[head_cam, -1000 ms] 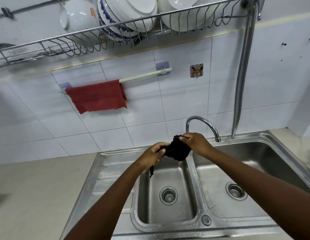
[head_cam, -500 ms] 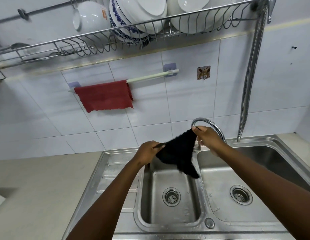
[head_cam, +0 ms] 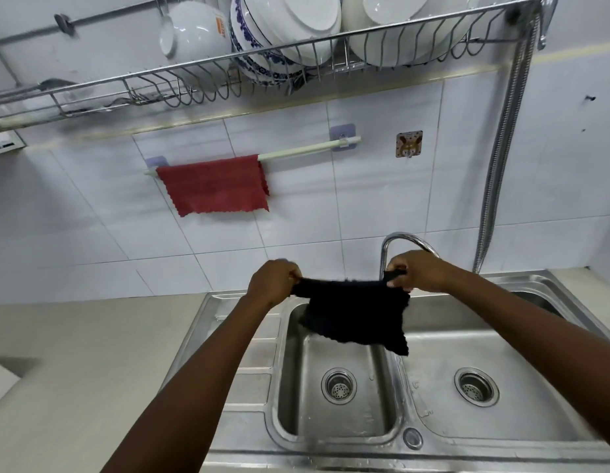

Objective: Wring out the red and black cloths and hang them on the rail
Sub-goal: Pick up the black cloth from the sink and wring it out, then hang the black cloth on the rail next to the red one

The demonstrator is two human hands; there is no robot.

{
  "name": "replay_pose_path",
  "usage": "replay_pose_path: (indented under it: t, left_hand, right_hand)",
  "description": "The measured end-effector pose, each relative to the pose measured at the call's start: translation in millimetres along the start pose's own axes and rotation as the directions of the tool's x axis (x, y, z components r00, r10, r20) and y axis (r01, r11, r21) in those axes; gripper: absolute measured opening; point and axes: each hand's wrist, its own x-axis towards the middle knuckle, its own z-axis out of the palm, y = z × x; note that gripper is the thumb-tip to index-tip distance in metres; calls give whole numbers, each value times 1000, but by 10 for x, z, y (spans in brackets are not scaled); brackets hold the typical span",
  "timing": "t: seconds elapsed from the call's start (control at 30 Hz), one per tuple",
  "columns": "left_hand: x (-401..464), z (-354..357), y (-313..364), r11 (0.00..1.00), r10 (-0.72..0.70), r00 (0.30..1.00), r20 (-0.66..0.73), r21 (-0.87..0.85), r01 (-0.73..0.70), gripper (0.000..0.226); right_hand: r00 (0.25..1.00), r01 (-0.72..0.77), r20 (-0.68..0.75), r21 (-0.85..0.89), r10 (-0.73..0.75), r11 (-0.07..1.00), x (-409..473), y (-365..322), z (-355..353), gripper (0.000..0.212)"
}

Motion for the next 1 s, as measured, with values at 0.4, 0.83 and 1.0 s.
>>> replay_pose_path:
  t: [0.4, 0.83, 1.0]
  left_hand:
    - [-285, 334, -59, 999, 22, 999, -41, 46, -20, 20]
    - [-125, -119, -406, 975, -84, 996, -21, 207, 86, 27]
    - [114, -808, -452, 992, -127, 988, -85, -23, 126, 11]
  right_hand:
    - [998, 49, -29, -195, -55, 980, -89, 135, 361, 17]
    - [969, 1, -233, -313, -78, 950, 136, -210, -35, 16]
    - [936, 13, -347, -130, -58, 991, 390, -610, -477, 17]
